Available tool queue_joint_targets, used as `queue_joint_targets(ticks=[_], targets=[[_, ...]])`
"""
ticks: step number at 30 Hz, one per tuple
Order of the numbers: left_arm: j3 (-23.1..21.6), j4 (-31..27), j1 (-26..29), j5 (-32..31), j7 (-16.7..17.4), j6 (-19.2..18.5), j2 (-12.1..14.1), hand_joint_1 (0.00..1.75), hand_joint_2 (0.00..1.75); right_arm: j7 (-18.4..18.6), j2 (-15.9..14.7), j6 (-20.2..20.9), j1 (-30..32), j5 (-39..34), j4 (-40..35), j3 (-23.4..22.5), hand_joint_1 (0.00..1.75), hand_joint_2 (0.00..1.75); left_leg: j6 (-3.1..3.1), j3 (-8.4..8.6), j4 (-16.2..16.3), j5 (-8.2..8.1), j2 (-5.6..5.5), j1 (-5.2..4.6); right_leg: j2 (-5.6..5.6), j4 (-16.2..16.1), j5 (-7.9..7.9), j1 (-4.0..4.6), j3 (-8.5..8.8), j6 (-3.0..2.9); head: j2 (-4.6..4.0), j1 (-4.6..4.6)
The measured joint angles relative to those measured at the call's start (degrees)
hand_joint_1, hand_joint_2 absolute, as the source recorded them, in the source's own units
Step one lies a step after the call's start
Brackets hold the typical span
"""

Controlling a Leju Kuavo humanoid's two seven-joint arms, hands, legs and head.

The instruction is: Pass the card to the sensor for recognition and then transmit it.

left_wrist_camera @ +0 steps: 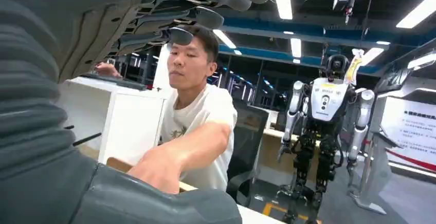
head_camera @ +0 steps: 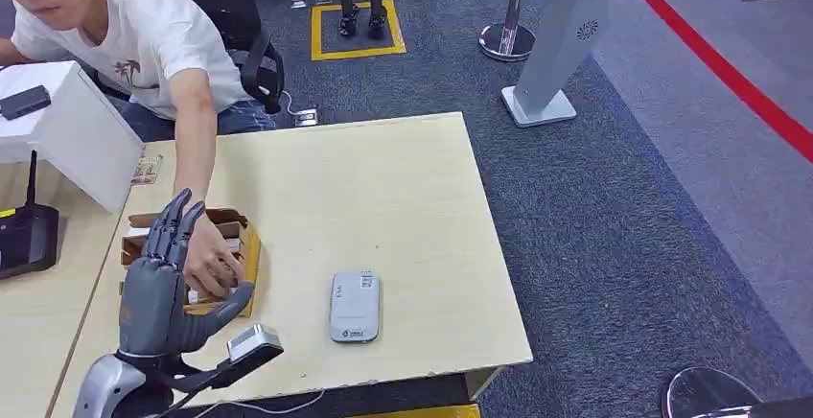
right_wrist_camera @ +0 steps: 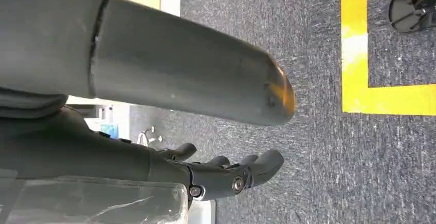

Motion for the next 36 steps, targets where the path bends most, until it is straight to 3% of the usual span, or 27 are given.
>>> queue_joint_targets(ticks=[25, 29, 36], targets=[[0.0, -1.5, 3.3, -5.3, 0.3, 0.2, -0.5, 0.0, 1.75, 0.2, 0.5, 0.1, 0.0, 0.4, 0.0, 0.0, 0.0, 1.75, 0.0, 0.0, 0.0, 0.0, -0.02, -0.01, -0.02, 0.0, 0.0, 0.0, 0.01, 0.0, 0.0, 0.0], [0.0, -1.5, 3.2, -9.3, 2.9, -2.7, 1.5, 0.0, 1.75, 0.4, 0.5, 0.1, 0.0, 0.4, 0.0, 0.0, 0.0, 1.75, 0.0, 0.0, 0.0, 0.0, -0.01, -0.01, -0.01, 0.0, 0.0, 0.0, 0.0, 0.0, 0.0, -0.02], [0.0, -1.5, 3.0, -9.7, 3.1, -3.3, 3.5, 0.0, 1.75, 0.6, 0.5, 0.2, 0.0, 0.4, 0.0, 0.0, 0.0, 1.75, 0.0, 0.0, 0.0, 0.0, -0.01, -0.01, -0.01, 0.0, 0.0, 0.01, 0.0, 0.0, 0.0, 0.0]])
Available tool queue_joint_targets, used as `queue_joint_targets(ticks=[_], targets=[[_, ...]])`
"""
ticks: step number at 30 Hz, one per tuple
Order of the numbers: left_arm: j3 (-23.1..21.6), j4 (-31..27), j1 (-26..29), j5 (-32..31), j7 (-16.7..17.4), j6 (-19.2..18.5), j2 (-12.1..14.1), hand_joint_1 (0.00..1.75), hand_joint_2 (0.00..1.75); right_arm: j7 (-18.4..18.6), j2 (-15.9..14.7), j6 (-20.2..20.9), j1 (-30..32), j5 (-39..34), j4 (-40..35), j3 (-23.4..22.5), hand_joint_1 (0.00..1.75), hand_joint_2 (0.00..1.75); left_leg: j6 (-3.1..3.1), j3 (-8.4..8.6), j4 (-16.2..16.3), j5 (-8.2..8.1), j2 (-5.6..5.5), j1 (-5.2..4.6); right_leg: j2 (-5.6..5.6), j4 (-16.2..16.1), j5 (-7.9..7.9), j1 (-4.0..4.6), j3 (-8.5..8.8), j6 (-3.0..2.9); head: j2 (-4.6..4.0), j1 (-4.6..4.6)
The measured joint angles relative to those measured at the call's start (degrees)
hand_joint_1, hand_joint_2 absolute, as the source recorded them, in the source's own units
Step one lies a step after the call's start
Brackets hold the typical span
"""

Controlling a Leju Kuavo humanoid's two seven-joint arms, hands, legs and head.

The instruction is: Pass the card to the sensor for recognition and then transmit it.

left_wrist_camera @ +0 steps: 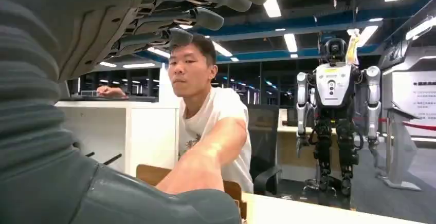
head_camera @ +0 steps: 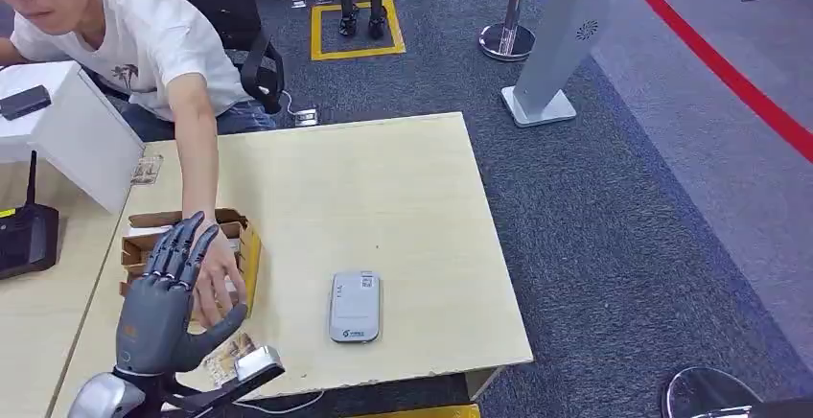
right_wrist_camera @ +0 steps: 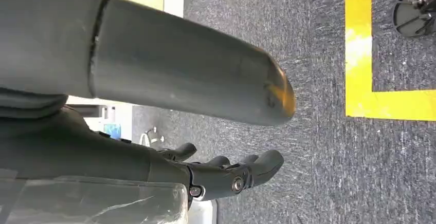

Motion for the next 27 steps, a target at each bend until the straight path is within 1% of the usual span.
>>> queue_joint_targets(ticks=[8, 10, 12, 15, 19, 27], targets=[[0.0, 0.0, 0.0, -0.2, 0.2, -0.4, 0.7, 0.0, 1.75, 0.0, 0.0, 0.0, 0.0, 0.0, 0.0, 0.0, 0.0, 1.75, 0.0, 0.0, 0.0, 0.0, 0.0, -0.01, 0.0, 0.0, 0.0, -0.01, 0.0, 0.0, 0.0, 0.0], [0.0, 0.0, -0.1, -0.8, 1.2, -2.2, 1.3, 0.0, 1.75, 0.0, 0.0, 0.0, 0.0, -0.3, 0.0, 0.0, 0.0, 1.75, 0.0, 0.0, 0.0, 0.0, 0.0, 0.0, 0.0, 0.0, 0.0, -0.01, 0.0, 0.0, 0.0, 0.0], [0.0, 0.0, -0.2, -1.3, 1.9, -4.4, 2.5, 0.0, 1.75, 0.0, 0.0, 0.0, 0.0, -0.4, 0.0, 0.0, 0.0, 1.75, 0.0, 0.0, 0.0, 0.0, 0.0, 0.01, 0.0, 0.0, 0.0, 0.0, -0.01, 0.0, 0.0, 0.0], [0.1, 0.3, -0.8, -1.2, 2.2, -6.1, 4.3, 0.0, 1.75, 0.0, 0.0, 0.1, 0.0, -0.4, 0.0, 0.0, 0.0, 1.75, 0.0, 0.0, 0.0, 0.0, 0.0, 0.02, 0.0, 0.0, 0.0, 0.0, -0.01, 0.0, 0.0, 0.0], [0.1, 0.4, -1.5, -1.0, 2.2, -6.3, 5.3, 0.0, 1.75, 0.0, 0.0, 0.0, 0.0, -0.4, 0.0, 0.0, 0.0, 1.75, 0.0, 0.0, 0.0, 0.0, 0.0, 0.01, 0.0, 0.0, 0.0, 0.01, 0.0, 0.0, 0.0, 0.0], [0.1, 0.9, -2.1, -1.0, 2.2, -6.7, 5.5, 0.0, 1.75, 0.2, 0.0, 0.0, 0.0, -0.4, 0.0, 0.0, 0.0, 1.75, 0.0, -0.01, 0.0, 0.0, 0.0, 0.0, 0.0, 0.0, 0.0, 0.0, 0.0, 0.0, 0.0, 0.0]])
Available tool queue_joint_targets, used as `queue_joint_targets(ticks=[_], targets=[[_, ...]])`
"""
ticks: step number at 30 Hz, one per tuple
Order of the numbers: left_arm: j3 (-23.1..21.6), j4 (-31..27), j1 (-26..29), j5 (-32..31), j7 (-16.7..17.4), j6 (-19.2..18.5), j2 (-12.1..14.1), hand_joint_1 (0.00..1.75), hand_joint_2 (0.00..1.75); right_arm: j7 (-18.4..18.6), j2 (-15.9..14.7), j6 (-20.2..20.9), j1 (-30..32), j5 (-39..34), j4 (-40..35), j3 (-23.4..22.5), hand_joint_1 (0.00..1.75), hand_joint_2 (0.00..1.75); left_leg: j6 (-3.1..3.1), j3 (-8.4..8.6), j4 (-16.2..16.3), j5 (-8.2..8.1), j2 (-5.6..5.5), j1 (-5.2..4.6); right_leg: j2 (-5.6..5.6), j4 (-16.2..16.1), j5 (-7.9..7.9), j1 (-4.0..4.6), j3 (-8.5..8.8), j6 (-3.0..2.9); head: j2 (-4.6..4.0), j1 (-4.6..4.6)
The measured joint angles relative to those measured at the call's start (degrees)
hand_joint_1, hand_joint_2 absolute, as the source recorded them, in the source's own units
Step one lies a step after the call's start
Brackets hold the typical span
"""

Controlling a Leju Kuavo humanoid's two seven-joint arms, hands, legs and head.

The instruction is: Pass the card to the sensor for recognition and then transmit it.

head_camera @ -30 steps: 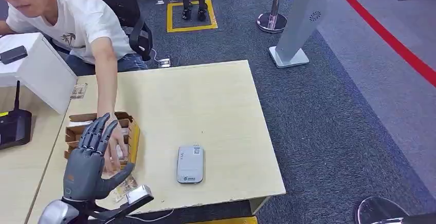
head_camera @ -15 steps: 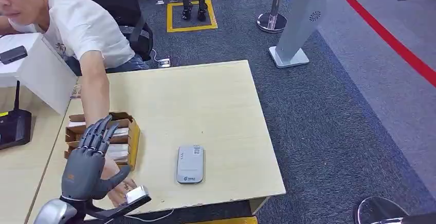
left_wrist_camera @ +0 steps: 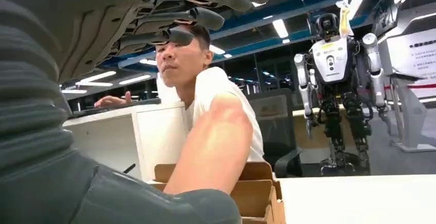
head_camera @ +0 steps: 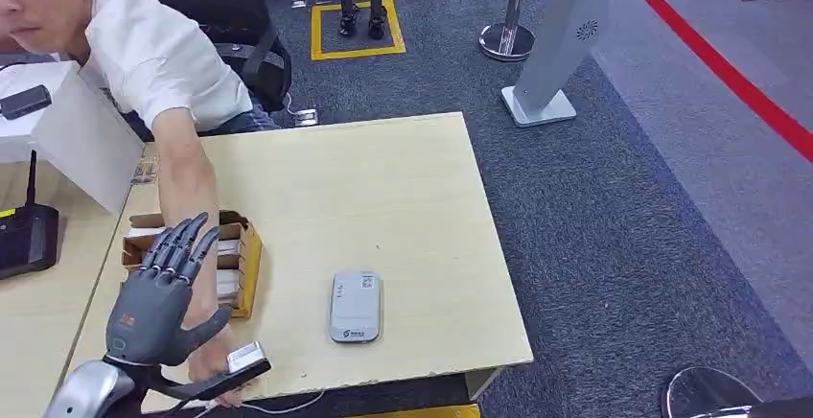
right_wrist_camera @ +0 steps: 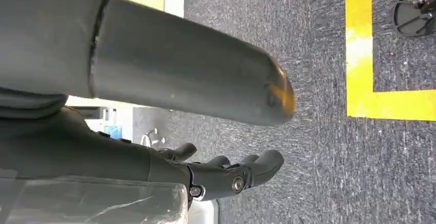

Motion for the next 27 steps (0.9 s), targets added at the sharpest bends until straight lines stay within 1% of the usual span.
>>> queue_joint_targets(ticks=[27], targets=[[0.0, 0.0, 0.0, 0.0, 0.2, 0.3, 0.1, 0.0, 1.75, 0.0, 0.0, 0.0, 0.0, -0.4, 0.1, 0.0, 0.0, 1.75, 0.0, 0.0, 0.0, 0.0, 0.0, 0.0, 0.0, 0.0, 0.0, 0.0, 0.0, 0.0, 0.0, 0.0]])
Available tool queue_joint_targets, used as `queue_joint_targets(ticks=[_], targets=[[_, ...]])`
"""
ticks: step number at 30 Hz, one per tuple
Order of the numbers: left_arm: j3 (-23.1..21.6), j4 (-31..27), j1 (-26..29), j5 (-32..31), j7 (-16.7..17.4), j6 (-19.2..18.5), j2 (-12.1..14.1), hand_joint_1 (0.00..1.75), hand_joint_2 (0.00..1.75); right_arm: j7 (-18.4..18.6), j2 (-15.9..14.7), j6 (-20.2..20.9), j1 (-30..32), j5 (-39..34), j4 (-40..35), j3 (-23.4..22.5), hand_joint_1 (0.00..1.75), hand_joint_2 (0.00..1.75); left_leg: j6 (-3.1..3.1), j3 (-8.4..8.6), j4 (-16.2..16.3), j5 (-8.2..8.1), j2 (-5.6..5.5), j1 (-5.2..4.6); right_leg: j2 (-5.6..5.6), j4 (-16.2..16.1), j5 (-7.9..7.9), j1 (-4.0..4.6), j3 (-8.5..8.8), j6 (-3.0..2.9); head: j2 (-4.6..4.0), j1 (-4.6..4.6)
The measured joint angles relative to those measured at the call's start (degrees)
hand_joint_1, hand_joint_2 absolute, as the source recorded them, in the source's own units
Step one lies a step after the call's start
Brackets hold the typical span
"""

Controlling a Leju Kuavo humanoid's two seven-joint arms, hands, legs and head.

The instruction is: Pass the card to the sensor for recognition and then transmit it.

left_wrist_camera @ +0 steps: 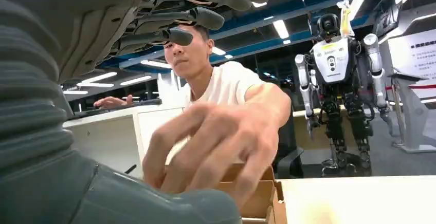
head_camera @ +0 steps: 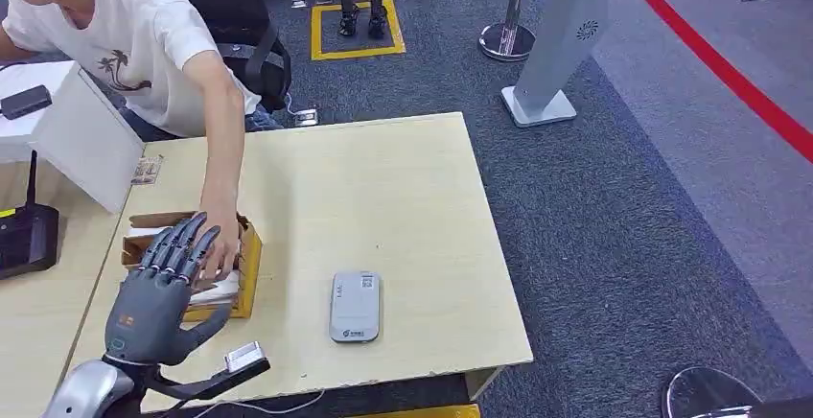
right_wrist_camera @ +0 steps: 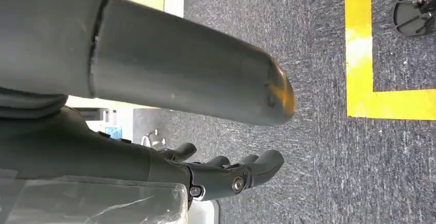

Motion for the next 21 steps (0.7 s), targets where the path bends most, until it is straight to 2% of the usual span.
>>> queue_joint_targets(ticks=[21], targets=[[0.0, 0.4, -0.1, -0.1, 0.5, 0.2, 0.0, 0.0, 1.75, 0.2, 0.0, 0.0, 0.0, 0.8, 0.2, 0.0, 0.0, 1.75, 0.0, 0.0, 0.0, 0.0, 0.0, 0.0, 0.0, 0.0, 0.0, 0.0, 0.0, 0.0, 0.0, 0.0]])
